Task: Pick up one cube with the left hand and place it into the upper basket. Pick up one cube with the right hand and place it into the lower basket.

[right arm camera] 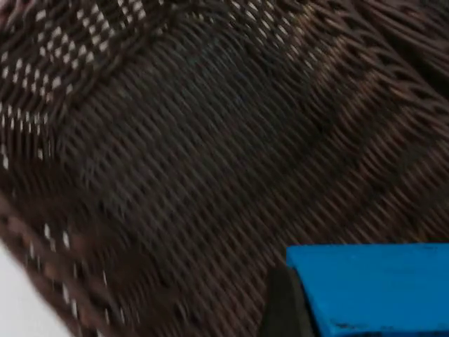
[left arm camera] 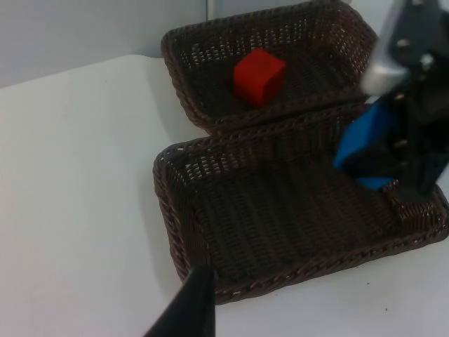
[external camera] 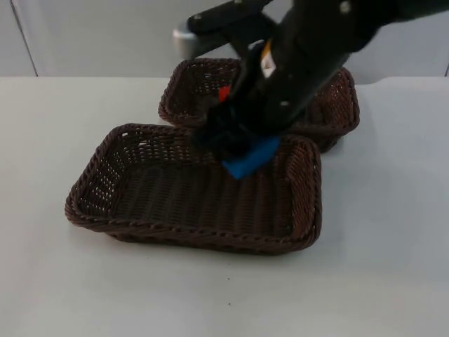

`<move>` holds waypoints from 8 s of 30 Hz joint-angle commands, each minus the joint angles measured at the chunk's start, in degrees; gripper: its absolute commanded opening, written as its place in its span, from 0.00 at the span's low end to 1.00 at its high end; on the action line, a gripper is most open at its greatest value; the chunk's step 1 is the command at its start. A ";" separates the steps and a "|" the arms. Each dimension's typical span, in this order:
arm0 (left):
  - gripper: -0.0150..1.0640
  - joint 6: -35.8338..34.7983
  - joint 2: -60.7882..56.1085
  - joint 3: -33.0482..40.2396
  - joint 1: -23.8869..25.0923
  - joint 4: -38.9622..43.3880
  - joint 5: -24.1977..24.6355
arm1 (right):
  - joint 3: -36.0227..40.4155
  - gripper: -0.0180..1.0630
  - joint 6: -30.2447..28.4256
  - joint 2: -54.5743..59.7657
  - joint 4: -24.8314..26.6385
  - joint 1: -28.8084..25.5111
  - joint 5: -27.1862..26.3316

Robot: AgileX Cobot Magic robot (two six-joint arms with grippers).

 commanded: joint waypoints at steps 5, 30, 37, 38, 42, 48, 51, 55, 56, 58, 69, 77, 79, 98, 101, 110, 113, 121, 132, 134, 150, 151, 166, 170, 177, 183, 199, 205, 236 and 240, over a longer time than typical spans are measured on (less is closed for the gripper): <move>0.96 -0.41 -0.38 0.09 -0.20 0.44 -0.91 | -5.48 0.02 -0.27 8.06 1.46 0.40 -2.29; 0.96 -0.41 -0.38 0.09 -0.20 0.42 -0.21 | -5.59 0.66 0.78 12.55 2.69 0.40 -4.97; 0.96 -0.41 -0.38 0.09 -0.20 0.42 -0.09 | -5.71 0.73 0.68 9.37 2.47 0.40 -3.13; 0.96 -0.41 -0.38 0.09 -0.20 0.42 -0.09 | -5.71 0.73 0.68 8.15 2.47 0.40 -2.11; 0.96 -0.41 -0.38 0.09 -0.20 0.60 -0.10 | -5.71 0.73 0.58 1.81 2.33 0.40 4.13; 0.96 -0.41 -0.38 0.09 -0.20 0.60 -0.10 | -5.71 0.73 0.58 -3.38 2.22 0.40 9.43; 0.96 -0.41 -0.38 0.09 -0.20 0.87 -0.10 | -5.71 0.73 0.58 -6.30 2.22 0.40 11.12; 0.96 -0.41 -0.38 0.09 -0.20 1.85 -0.07 | -5.71 0.73 0.43 -9.06 2.22 0.40 12.18; 0.96 -0.41 -0.38 0.09 -0.20 1.96 0.03 | -5.71 0.73 0.43 -9.75 2.22 0.40 12.62; 0.96 -0.41 -0.38 0.09 -0.20 2.14 0.03 | -5.71 0.73 0.43 -10.31 2.22 0.40 13.37; 0.96 -0.41 -0.38 0.09 -0.20 1.86 0.16 | 0.59 0.73 0.33 -15.88 2.22 0.40 13.21; 0.96 -0.41 -1.09 0.09 -0.20 -1.12 0.04 | 8.94 0.73 0.33 -22.05 2.22 0.40 9.87; 0.96 -0.41 -2.55 0.09 -0.20 -1.67 -0.05 | 11.94 0.73 0.33 -24.78 2.22 0.40 8.33; 0.96 -0.31 -19.77 0.09 -0.20 0.47 5.38 | 34.66 0.73 -0.19 -47.55 2.07 0.40 -3.35; 0.96 -0.31 -21.07 0.09 -0.20 1.03 7.17 | 37.19 0.73 -0.19 -49.98 2.07 0.40 -4.09; 0.96 -0.31 -24.42 0.94 -0.20 2.04 13.62 | 47.43 0.73 -0.30 -59.32 1.72 0.40 -11.42; 0.96 -1.04 -27.78 4.44 -0.20 2.93 13.30 | 50.08 0.73 -0.30 -63.20 1.68 0.40 -11.62; 0.96 -3.58 -35.06 10.37 -0.20 3.79 13.55 | 51.71 0.73 -0.30 -70.28 2.05 0.40 -9.90; 0.96 -5.15 -38.59 14.29 -0.20 4.94 15.82 | 51.71 0.73 -0.30 -83.07 2.50 0.40 -3.25; 0.96 -5.15 -38.59 14.40 -0.20 6.25 17.02 | 51.71 0.73 -0.30 -86.37 2.50 0.40 -1.41; 0.96 -6.95 -38.59 15.09 -0.20 8.15 17.13 | 51.71 0.73 -0.30 -108.35 2.36 0.40 15.85; 0.96 -6.95 -38.59 15.08 -0.20 8.15 17.24 | 51.71 0.73 -0.30 -110.25 2.36 0.40 18.17; 0.96 -6.95 -38.59 15.33 -0.20 8.15 17.46 | 53.55 0.73 -2.03 -117.55 3.80 0.40 30.32; 0.96 -6.95 -38.59 15.33 -0.20 8.15 17.46 | 54.06 0.73 -5.96 -117.55 6.91 0.40 32.02; 0.96 -6.72 -38.59 15.33 -0.20 8.15 17.44 | 54.19 0.73 -11.64 -117.55 11.21 0.40 32.30; 0.96 -6.72 -38.59 15.33 -0.20 8.15 17.44 | 54.27 0.73 -11.64 -117.55 11.09 0.40 32.41; 0.96 -6.72 -38.59 15.33 -0.20 8.15 17.44 | 54.27 0.91 -11.64 -117.55 11.21 0.40 32.41; 0.99 -6.41 -38.59 15.33 -0.20 8.15 17.44 | 54.53 0.99 -11.64 -117.55 11.21 0.40 32.65; 0.99 -6.41 -38.59 15.33 -0.20 8.15 17.44 | 54.95 0.99 -11.64 -117.55 11.21 0.40 33.13; 0.99 -6.41 -38.59 15.33 -0.20 8.15 17.44 | 54.95 0.99 -11.64 -117.55 11.21 0.40 33.13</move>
